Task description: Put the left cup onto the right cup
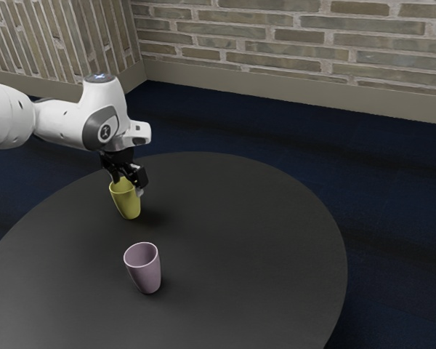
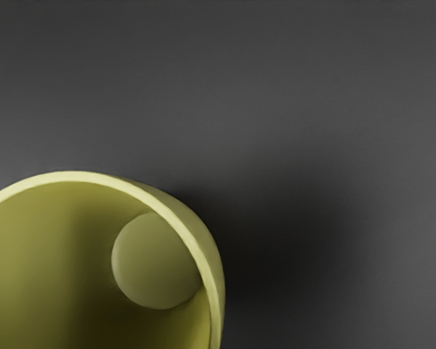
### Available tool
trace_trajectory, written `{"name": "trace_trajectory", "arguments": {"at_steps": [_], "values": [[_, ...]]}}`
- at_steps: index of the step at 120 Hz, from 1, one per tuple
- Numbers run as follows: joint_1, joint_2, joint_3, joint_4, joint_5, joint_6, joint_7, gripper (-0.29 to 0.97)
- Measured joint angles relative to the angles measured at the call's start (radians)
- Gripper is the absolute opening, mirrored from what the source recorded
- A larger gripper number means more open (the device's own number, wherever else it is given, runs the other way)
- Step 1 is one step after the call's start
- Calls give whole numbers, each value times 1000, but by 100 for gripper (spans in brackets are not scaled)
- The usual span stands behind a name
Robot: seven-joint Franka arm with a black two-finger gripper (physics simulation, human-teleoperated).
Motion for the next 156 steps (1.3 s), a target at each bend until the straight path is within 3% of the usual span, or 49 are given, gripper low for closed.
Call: {"name": "trace_trajectory", "arguments": {"at_steps": [60, 156], "values": [[3, 28, 0, 0, -3, 27, 16, 68], [3, 51, 0, 0, -4, 61, 25, 56]]}}
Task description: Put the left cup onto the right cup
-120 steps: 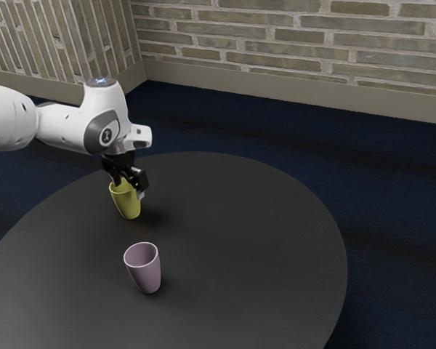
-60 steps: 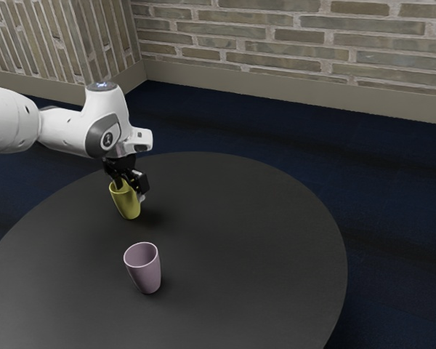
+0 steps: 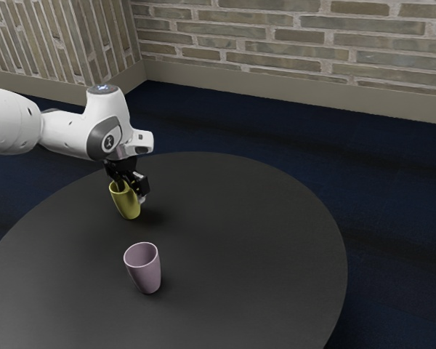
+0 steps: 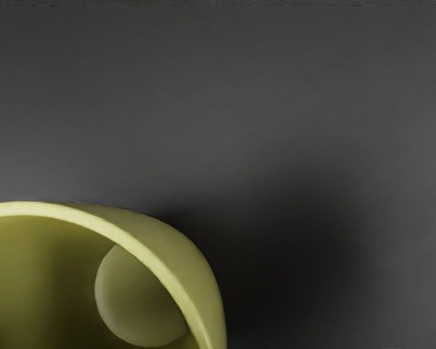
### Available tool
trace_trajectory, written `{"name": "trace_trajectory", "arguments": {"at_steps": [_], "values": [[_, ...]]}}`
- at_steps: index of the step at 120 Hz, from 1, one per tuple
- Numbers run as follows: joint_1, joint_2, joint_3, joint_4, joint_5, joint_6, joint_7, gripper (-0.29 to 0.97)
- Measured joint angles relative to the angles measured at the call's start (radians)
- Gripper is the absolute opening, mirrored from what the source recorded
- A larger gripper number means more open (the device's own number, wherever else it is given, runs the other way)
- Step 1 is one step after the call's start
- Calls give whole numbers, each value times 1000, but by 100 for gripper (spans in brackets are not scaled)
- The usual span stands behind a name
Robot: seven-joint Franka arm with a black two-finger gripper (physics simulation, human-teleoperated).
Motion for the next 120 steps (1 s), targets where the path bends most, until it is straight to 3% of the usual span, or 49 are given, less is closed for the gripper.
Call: {"name": "trace_trajectory", "arguments": {"at_steps": [62, 120], "values": [[-1, 0, 0, 0, 1, 7, 2, 55], [0, 12, 0, 0, 0, 13, 3, 44]]}}
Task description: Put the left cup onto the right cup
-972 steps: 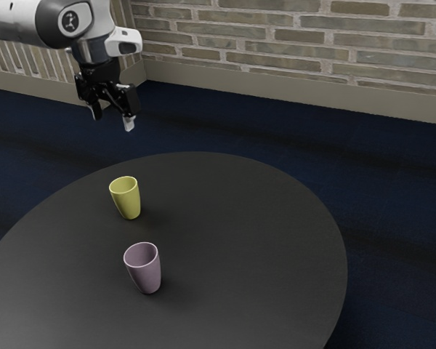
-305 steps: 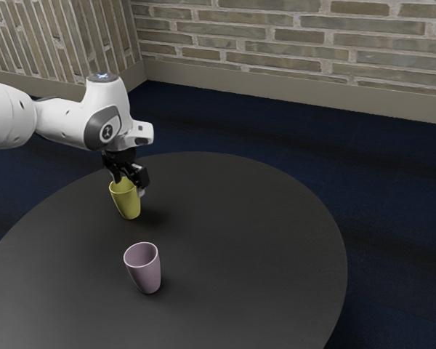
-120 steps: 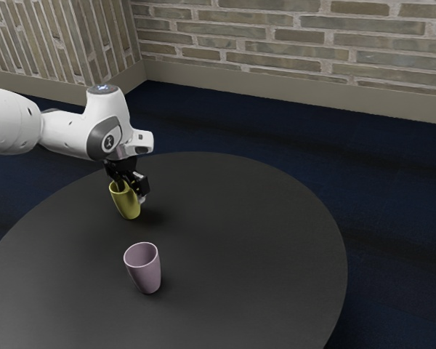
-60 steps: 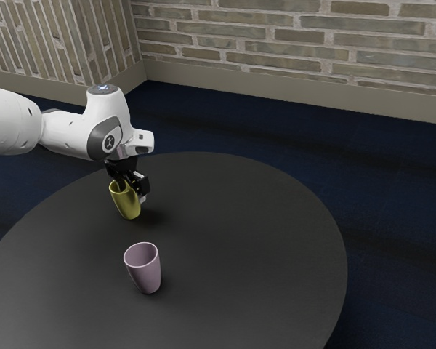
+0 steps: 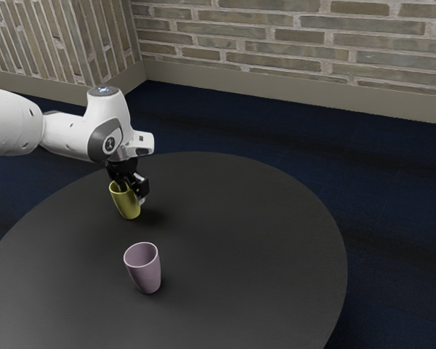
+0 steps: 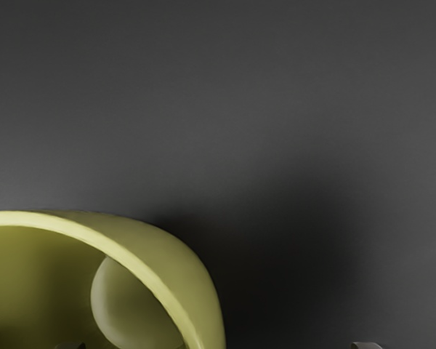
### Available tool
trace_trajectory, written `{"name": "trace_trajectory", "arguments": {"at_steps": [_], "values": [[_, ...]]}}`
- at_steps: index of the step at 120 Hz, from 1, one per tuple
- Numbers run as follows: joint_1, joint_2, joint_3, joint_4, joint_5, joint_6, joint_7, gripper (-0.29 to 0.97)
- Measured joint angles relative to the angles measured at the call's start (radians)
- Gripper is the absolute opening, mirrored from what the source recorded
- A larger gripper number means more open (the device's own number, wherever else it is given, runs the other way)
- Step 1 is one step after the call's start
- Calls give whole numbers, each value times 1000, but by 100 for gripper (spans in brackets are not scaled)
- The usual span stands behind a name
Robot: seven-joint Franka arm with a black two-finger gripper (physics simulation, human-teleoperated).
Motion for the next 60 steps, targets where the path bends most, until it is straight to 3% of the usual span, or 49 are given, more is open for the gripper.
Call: {"name": "trace_trajectory", "arguments": {"at_steps": [60], "values": [[0, 7, 0, 0, -1, 8, 0, 24]]}}
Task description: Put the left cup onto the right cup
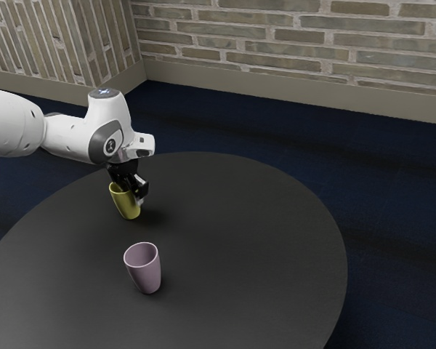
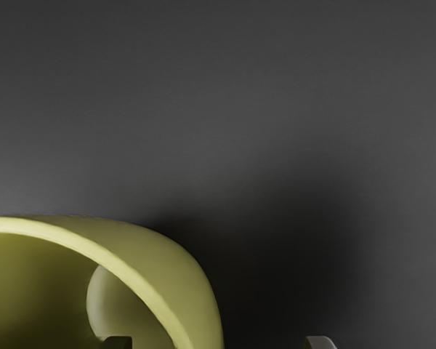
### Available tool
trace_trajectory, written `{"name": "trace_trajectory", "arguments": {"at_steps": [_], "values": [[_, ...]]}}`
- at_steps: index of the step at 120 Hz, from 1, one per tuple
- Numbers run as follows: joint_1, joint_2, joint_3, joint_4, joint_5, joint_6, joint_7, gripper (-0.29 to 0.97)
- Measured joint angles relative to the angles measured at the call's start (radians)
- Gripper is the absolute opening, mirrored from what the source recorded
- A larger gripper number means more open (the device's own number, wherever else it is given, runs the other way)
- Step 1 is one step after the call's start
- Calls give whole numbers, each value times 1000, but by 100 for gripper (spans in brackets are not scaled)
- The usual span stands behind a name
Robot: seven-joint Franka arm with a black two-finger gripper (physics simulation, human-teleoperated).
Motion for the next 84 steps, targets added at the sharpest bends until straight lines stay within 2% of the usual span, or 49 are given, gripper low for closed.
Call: {"name": "trace_trajectory", "arguments": {"at_steps": [84], "values": [[1, 18, 0, 0, -16, 9, 1, 5]]}}
